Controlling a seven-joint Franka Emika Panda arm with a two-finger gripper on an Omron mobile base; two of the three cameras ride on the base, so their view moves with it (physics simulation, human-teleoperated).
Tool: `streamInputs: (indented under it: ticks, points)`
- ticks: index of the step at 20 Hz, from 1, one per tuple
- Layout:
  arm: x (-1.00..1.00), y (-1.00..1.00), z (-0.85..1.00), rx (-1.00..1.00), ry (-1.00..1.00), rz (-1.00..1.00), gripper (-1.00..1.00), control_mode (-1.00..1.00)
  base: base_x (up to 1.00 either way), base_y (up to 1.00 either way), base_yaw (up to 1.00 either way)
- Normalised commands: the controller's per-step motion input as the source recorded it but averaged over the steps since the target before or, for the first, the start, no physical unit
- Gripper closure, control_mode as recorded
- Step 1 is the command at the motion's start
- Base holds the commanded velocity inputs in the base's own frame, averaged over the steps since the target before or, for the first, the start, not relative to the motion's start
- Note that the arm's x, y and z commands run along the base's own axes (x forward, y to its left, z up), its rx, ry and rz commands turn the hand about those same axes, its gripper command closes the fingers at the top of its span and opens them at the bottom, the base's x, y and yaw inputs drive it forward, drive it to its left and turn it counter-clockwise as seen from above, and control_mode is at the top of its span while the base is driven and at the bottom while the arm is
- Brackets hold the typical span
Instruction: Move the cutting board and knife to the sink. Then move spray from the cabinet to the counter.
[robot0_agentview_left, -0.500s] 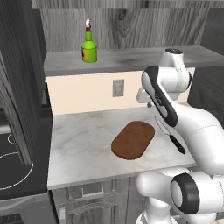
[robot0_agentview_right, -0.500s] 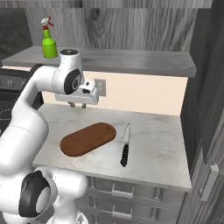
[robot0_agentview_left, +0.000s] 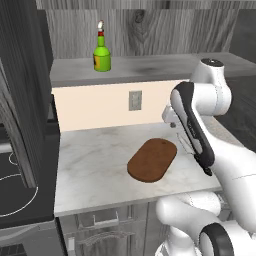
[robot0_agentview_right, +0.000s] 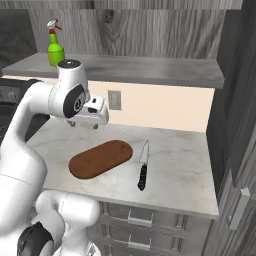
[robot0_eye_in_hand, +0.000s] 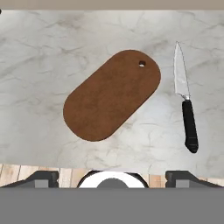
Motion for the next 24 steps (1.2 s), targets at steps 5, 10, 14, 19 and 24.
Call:
streamInputs:
  ticks: [5, 10, 14, 19, 24]
  points:
    - [-0.85, -0.07, -0.04, 0.00, -0.10, -0.01, -1.00, -1.00, 0.00, 0.00, 0.00]
    - [-0.35, -0.16, -0.37, -0.02, -0.01, -0.03, -1.00, -1.00, 0.00, 0.00, 0.00]
    - [-0.08, -0.28, -0.25, -0.01, 0.09, -0.05, -1.00, -1.00, 0.00, 0.00, 0.00]
    - [0.00, -0.41, -0.22, 0.00, 0.10, -0.02, -1.00, -1.00, 0.00, 0.00, 0.00]
    - [0.00, -0.44, -0.33, 0.00, 0.00, 0.00, -1.00, -1.00, 0.00, 0.00, 0.00]
